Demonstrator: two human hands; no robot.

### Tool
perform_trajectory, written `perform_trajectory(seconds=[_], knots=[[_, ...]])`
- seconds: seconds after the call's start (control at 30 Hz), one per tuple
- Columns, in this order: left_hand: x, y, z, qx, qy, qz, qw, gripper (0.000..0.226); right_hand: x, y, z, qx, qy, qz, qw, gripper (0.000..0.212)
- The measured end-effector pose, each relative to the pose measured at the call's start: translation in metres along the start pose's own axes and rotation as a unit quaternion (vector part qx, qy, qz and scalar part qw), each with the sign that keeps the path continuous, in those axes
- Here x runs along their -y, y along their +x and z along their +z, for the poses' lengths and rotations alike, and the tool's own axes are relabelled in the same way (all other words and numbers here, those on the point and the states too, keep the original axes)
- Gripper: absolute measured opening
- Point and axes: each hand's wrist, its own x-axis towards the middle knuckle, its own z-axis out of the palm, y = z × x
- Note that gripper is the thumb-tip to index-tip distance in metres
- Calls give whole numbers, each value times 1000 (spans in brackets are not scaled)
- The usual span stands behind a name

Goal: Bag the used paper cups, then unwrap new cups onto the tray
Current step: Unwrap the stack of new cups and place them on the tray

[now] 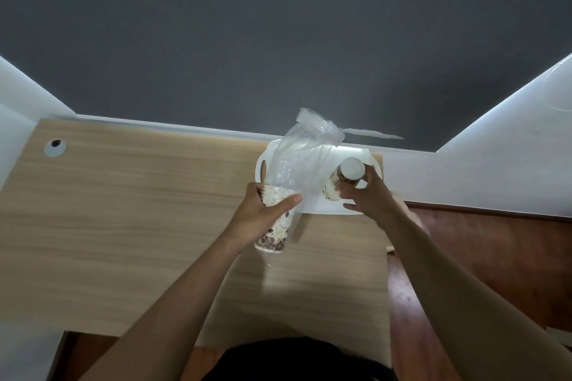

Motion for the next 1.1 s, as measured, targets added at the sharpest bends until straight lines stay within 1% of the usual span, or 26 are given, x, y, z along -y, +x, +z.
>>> perform_trajectory(seconds=[0.07,0.17,0.23,0.3,0.37,0.43,0.47,0.5,0.53,0.6,0.67,0.73,0.8,0.83,0.9,0.97,1.03,1.07,1.1], knots=[[2,3,-2,13,-4,1,1000,89,-5,3,-3,9,7,24,1000,87],[6,5,-7,41,22,-2,999,102,-10,3,-12,14,16,41,999,86],[9,5,-9,60,38,-3,997,109,-7,0,-17,18,-6,42,999,81],[13,5,-11,71,55,-7,996,111,1,-7,-20,3,-35,20,999,70],[14,5,-11,72,84,1,994,105,16,-16,-24,-36,-47,-33,998,52],[15,2,-11,76,114,22,990,83,35,-27,-30,-77,-29,-86,993,36],[14,1,-12,80,128,30,988,72,45,-32,-33,-84,-17,-107,991,28],[15,-1,-13,83,143,41,985,67,53,-37,-36,-74,-13,-128,989,22],[16,-3,-15,85,161,52,982,67,60,-43,-39,-50,-22,-151,987,18],[17,-7,-20,101,200,84,971,71,68,-53,-43,14,-79,-176,981,14],[17,-13,-26,126,221,110,961,77,70,-64,-43,77,-136,-167,974,14],[16,-18,-31,158,241,128,949,80,69,-72,-41,140,-159,-128,969,17],[16,-24,-36,181,265,141,936,82,66,-81,-36,202,-180,-88,959,17],[17,-26,-37,192,264,144,934,81,63,-85,-33,214,-195,-82,954,15],[19,-28,-37,206,248,152,934,76,53,-89,-28,205,-228,-74,949,16],[20,-31,-38,211,251,178,928,74,49,-100,-24,208,-248,-71,943,25],[22,-33,-39,219,269,190,918,71,48,-114,-17,245,-289,-95,920,33],[23,-34,-39,220,277,185,917,68,48,-120,-14,257,-324,-112,904,43],[24,-34,-39,219,284,177,916,65,48,-125,-12,266,-354,-111,890,58]])
